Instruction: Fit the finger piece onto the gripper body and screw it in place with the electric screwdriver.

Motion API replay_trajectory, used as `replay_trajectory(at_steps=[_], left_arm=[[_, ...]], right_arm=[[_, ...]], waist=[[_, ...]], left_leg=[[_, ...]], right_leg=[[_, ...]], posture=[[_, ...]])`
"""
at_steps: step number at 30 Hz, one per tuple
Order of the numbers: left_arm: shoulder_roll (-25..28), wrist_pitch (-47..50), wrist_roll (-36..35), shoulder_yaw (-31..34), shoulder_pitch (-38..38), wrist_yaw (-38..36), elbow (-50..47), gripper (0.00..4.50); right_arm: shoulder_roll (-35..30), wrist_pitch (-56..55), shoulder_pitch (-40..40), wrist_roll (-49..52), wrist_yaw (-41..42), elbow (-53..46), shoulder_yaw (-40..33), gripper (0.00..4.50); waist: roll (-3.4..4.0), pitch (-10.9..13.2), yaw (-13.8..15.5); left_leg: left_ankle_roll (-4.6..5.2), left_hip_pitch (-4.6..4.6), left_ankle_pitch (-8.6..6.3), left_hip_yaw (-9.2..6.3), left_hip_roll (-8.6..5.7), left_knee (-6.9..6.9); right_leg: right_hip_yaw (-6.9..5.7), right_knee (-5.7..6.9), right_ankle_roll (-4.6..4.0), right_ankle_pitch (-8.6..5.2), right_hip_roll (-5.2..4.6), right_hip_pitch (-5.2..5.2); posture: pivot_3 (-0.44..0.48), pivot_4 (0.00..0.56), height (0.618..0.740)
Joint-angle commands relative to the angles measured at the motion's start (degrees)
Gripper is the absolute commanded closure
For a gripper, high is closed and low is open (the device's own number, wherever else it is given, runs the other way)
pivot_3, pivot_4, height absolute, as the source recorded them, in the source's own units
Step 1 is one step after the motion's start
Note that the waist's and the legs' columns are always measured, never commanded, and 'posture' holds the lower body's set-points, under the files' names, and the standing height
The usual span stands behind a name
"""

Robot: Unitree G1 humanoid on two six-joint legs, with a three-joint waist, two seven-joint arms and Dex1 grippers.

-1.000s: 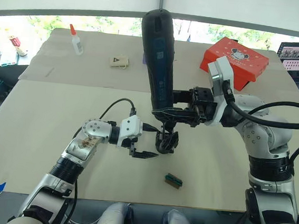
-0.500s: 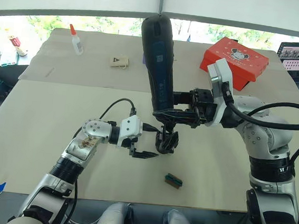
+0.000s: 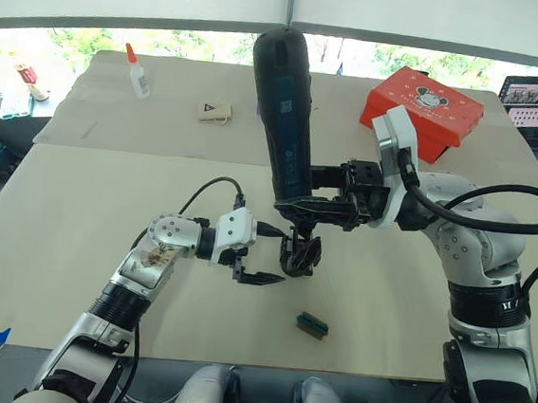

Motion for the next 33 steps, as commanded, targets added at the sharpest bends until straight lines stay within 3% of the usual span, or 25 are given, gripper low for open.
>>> replay_trajectory(at_steps=[1, 33], left_arm=[[0.03, -0.7, -0.27, 0.04, -0.23, 0.06, -1.86, 0.0], [-0.3, -0.39, -0.09, -0.27, -0.81, 0.29, -0.94, 0.0]], right_arm=[[0.16, -1.51, -0.66, 0.87, 0.05, -2.41, -1.33, 2.56], [1.28, -1.2, -0.77, -0.15, -0.19, -1.8, -0.72, 2.56]], waist=[[0.0, 0.0, 0.0], [0.0, 0.0, 0.01]], left_leg=[[0.0, 0.0, 0.0, 0.0, 0.0, 0.0], [0.0, 0.0, 0.0, 0.0, 0.0, 0.0]], right_leg=[[0.0, 0.0, 0.0, 0.0, 0.0, 0.0], [0.0, 0.0, 0.0, 0.0, 0.0, 0.0]], posture=[[0.0, 0.15, 0.74], [0.0, 0.15, 0.74]])
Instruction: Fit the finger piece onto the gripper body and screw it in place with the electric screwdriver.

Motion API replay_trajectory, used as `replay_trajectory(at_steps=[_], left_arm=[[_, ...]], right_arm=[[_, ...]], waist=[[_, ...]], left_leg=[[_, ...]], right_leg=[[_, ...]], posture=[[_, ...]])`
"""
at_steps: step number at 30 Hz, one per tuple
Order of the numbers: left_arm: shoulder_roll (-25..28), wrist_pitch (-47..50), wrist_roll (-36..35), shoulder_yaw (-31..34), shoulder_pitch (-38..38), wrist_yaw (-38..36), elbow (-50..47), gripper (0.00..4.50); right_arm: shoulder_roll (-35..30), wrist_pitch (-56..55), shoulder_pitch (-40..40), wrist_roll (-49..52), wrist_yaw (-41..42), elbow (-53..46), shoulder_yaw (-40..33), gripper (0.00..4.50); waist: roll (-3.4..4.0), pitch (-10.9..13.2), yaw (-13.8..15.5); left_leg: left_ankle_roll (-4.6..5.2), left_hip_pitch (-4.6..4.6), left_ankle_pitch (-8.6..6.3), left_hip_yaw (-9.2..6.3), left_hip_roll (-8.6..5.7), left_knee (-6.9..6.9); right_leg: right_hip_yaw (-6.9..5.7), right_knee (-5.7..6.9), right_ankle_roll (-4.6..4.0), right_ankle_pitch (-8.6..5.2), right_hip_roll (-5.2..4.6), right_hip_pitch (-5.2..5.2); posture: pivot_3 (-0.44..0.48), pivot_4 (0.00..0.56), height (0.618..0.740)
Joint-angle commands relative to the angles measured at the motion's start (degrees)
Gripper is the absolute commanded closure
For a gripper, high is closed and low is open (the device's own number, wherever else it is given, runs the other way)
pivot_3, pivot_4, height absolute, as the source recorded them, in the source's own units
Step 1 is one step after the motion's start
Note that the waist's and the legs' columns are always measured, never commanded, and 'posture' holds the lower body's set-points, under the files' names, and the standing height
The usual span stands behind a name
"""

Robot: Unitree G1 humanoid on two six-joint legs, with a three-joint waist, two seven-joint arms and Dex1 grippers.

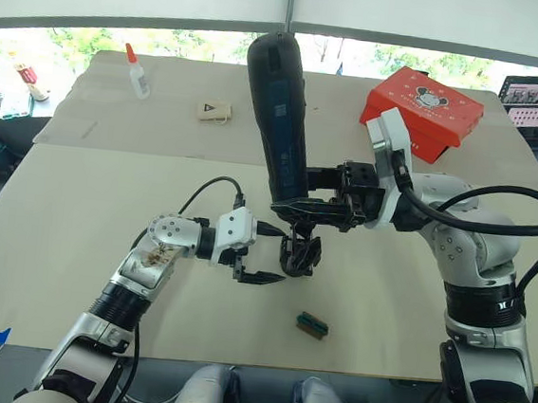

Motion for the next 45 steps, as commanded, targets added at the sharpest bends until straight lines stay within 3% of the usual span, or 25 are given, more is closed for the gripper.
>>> replay_trajectory(at_steps=[1, 38, 41, 44, 45], left_arm=[[-0.39, -0.31, -0.04, -0.42, -0.95, -0.21, -0.63, 0.0], [-8.99, -5.81, 4.0, -2.13, -5.57, 1.75, 13.76, 0.0], [-9.45, -6.07, 3.2, -1.63, -5.44, 1.34, 14.09, 0.86], [-9.52, -6.46, 3.63, -1.86, -5.42, 1.25, 14.71, 2.16], [-9.52, -6.67, 3.84, -1.96, -5.44, 1.3, 15.0, 2.18]], right_arm=[[0.5, -1.18, -0.69, 0.99, -0.34, -1.82, -1.12, 2.56], [-0.59, -3.74, 6.21, 0.78, -3.15, -6.41, -2.99, 2.56], [-0.57, -3.74, 6.49, 0.64, -3.37, -6.54, -3.17, 2.56], [-0.51, -4.26, 7.34, 0.41, -3.61, -6.66, -3.52, 2.56], [-0.45, -4.52, 7.62, 0.36, -3.75, -6.66, -3.65, 2.56]], waist=[[0.0, 0.0, 0.0], [-0.02, -0.01, 0.14], [-0.02, -0.01, 0.16], [-0.03, -0.02, 0.18], [-0.03, -0.02, 0.17]], left_leg=[[0.0, 0.0, 0.0, 0.0, 0.0, 0.0], [0.0, 0.0, 0.0, -0.02, -0.01, 0.02], [0.01, 0.0, 0.0, -0.02, -0.01, 0.02], [0.0, 0.0, 0.0, -0.03, -0.01, 0.02], [0.01, 0.0, 0.0, -0.04, -0.01, 0.02]], right_leg=[[0.0, 0.0, 0.0, 0.0, 0.0, 0.0], [-0.01, -0.01, 0.01, 0.01, 0.0, 0.04], [-0.02, -0.02, 0.02, 0.01, -0.01, 0.04], [-0.03, -0.01, 0.02, 0.01, -0.01, 0.04], [-0.02, -0.02, 0.02, 0.01, -0.01, 0.05]], posture=[[0.0, 0.15, 0.74], [0.0, 0.15, 0.74], [0.0, 0.15, 0.74], [0.0, 0.15, 0.74], [0.0, 0.15, 0.74]])
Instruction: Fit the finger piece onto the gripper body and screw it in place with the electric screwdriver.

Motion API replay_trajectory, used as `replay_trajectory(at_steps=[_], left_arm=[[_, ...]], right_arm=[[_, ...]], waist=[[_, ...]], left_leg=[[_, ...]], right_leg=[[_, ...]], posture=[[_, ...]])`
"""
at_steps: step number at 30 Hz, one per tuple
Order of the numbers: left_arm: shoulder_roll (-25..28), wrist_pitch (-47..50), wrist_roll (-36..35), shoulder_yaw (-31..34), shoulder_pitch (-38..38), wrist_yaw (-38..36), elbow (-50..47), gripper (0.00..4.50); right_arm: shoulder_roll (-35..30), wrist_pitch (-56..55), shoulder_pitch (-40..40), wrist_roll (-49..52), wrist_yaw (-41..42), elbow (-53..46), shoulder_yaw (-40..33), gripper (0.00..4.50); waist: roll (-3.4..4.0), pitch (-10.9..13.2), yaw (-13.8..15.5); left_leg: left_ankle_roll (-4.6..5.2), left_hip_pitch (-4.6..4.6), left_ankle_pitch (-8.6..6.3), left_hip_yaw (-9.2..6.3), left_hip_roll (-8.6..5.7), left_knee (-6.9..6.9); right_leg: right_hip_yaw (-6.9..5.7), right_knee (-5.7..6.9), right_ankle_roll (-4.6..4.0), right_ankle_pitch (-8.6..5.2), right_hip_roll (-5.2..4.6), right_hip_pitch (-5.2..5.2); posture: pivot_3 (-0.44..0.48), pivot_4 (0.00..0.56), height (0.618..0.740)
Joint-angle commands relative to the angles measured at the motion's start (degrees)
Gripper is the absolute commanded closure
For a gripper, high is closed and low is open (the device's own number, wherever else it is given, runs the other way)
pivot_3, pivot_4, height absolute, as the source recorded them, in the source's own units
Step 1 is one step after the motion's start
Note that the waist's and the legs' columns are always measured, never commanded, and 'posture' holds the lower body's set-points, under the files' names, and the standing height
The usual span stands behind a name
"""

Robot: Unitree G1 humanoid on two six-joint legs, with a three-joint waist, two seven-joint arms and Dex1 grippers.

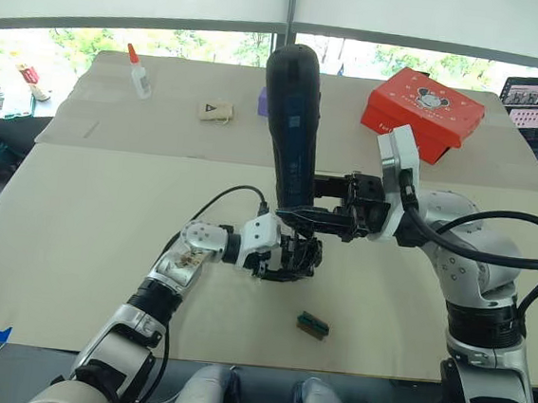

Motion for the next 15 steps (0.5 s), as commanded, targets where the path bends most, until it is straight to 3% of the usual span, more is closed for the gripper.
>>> replay_trajectory(at_steps=[1, 15], left_arm=[[-0.25, -1.34, -0.07, 0.22, -0.89, -0.22, 0.35, 2.17], [0.47, -2.9, 0.79, 0.48, -2.65, -0.57, 4.31, 2.17]], right_arm=[[-0.48, -1.85, 1.12, 0.26, -0.51, -1.44, -1.51, 2.56], [1.73, -7.12, 9.91, -0.01, -2.29, -2.41, -1.8, 2.56]], waist=[[0.0, 0.0, -0.01], [-0.26, -0.2, -0.06]], left_leg=[[0.0, 0.0, 0.0, 0.0, 0.0, 0.0], [0.0, 0.05, 0.0, -0.01, 0.02, 0.03]], right_leg=[[0.0, 0.0, 0.0, 0.0, 0.0, 0.0], [0.02, -0.05, 0.0, 0.01, 0.0, 0.04]], posture=[[0.0, 0.15, 0.74], [0.0, 0.15, 0.74]])
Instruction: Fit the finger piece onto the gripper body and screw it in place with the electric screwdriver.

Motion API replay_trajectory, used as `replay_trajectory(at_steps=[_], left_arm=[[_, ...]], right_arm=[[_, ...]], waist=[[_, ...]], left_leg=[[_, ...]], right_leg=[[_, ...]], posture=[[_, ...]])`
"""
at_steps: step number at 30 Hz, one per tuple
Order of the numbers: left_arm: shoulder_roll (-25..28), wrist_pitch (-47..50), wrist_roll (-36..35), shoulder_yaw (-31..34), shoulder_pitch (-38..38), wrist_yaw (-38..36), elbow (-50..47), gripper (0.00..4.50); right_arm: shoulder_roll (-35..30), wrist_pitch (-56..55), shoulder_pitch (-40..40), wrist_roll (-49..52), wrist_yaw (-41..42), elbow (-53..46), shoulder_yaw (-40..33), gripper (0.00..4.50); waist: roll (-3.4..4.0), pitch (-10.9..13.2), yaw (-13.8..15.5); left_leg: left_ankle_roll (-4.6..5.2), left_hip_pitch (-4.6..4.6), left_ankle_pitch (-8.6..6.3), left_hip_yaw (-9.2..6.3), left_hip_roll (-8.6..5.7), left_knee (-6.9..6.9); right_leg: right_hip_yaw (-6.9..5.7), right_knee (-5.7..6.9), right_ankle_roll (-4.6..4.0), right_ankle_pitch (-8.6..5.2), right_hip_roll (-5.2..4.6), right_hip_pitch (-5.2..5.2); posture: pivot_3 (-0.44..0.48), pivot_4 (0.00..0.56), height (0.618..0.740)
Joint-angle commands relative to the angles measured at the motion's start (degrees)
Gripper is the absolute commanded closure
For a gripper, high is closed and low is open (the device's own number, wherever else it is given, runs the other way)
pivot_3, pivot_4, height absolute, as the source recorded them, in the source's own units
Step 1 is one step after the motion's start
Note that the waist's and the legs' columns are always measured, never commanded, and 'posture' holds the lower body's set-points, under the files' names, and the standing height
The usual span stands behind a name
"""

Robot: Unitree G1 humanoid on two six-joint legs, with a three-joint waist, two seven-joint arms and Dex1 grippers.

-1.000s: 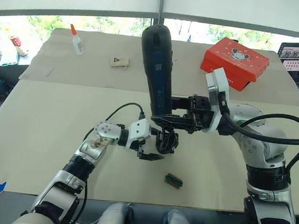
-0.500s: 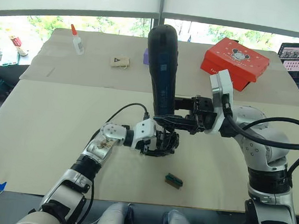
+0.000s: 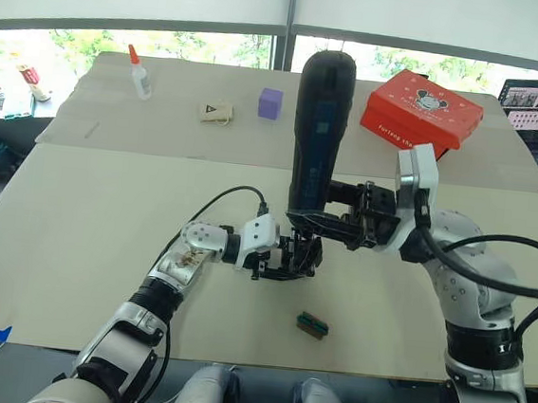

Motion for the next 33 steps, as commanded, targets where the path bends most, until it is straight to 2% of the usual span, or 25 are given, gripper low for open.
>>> replay_trajectory(at_steps=[1, 12, 25, 30, 33], left_arm=[[0.55, -0.76, 0.63, 0.62, -1.6, 0.19, 1.42, 2.18], [0.82, -1.44, 0.71, 0.9, -2.84, -0.35, 2.96, 2.17], [1.31, -1.63, 0.72, 1.15, -3.14, -0.53, 3.13, 2.17], [1.45, -1.76, 0.8, 1.16, -3.05, -0.48, 3.11, 2.17], [1.56, -1.83, 0.83, 1.15, -3.0, -0.48, 3.08, 2.17]], right_arm=[[0.01, -0.04, 1.85, -0.45, -0.47, 0.42, 1.17, 2.56], [0.83, 1.11, 0.84, -2.02, -3.49, 3.55, 4.4, 2.56], [0.43, 0.14, -0.09, -3.1, -2.64, 9.27, 4.85, 2.56], [0.82, -6.87, 0.27, -4.76, 0.53, 11.52, 3.68, 2.56], [0.21, -7.48, 1.29, -3.91, 1.72, 11.02, 3.73, 2.56]], waist=[[-0.11, -0.09, 0.0], [-0.31, -0.34, -0.06], [-0.41, -0.56, -0.15], [-0.42, -0.58, -0.17], [-0.42, -0.57, -0.25]], left_leg=[[0.0, 0.02, 0.0, 0.0, 0.0, 0.0], [0.0, 0.06, 0.0, -0.02, 0.04, 0.0], [0.0, 0.13, 0.0, -0.02, 0.06, 0.0], [0.0, 0.16, 0.0, -0.01, 0.06, -0.01], [0.0, 0.17, 0.0, 0.0, 0.07, -0.01]], right_leg=[[0.0, -0.01, 0.0, 0.0, 0.0, 0.01], [0.0, -0.03, -0.02, 0.01, 0.0, 0.01], [0.03, -0.04, -0.04, 0.02, 0.0, 0.04], [0.05, -0.06, -0.04, 0.02, -0.01, 0.05], [0.06, -0.05, -0.04, 0.02, -0.01, 0.05]], posture=[[0.0, 0.15, 0.74], [0.0, 0.15, 0.74], [0.0, 0.15, 0.74], [0.0, 0.15, 0.74], [0.0, 0.15, 0.74]])
